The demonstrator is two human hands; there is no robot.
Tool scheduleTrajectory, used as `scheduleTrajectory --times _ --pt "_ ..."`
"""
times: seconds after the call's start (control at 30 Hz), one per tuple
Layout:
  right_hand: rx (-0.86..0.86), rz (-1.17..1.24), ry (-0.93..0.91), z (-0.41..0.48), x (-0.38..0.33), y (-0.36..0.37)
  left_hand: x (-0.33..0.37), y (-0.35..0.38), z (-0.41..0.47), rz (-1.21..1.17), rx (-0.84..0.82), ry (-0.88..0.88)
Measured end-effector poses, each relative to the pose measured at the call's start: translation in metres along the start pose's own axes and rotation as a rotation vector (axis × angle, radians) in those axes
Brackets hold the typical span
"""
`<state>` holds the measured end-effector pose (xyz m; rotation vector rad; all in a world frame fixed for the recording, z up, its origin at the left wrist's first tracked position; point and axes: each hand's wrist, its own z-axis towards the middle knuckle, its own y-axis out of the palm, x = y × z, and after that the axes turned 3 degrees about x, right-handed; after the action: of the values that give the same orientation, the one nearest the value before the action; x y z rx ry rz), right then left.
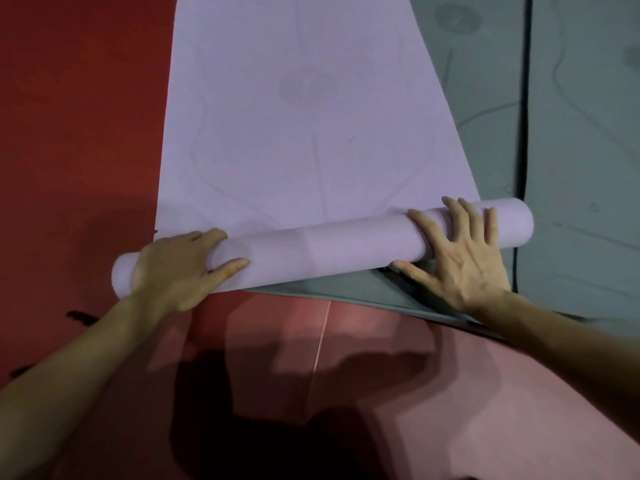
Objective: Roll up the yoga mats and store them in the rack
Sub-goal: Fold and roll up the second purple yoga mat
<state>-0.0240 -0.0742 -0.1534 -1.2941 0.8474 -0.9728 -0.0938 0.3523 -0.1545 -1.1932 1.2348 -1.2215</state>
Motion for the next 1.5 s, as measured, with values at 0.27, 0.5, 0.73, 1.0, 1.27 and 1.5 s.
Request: scheduleTrajectory --times 0.27,0.5,0.73,1.0,1.27,1.5 --pt "-0.131 0.012 -0.011 0.036 0.012 -0.003 0.013 0.006 -0.004 -0.178 0.193 0.015" --pt "-0.144 0.047 0.0 0.048 0.013 -0.002 0.011 0.007 0.016 -0.083 0.043 -0.045" --pt "-0.076 0.026 -0.023 0.046 0.013 0.003 0.006 0.002 0.037 -0.112 0.08 -0.018" --pt "-0.102 0.067 0.033 0.074 0.016 0.004 0.015 0.012 0.032 -0.093 0.131 -0.059" --pt "0.02 0.084 0.016 0.061 0.006 0.012 0.007 0.002 0.052 -0.154 0.132 -0.011" --pt "-0.1 0.045 0.0 0.093 0.011 0.007 -0.003 0.006 0.06 -0.06 0.137 0.091"
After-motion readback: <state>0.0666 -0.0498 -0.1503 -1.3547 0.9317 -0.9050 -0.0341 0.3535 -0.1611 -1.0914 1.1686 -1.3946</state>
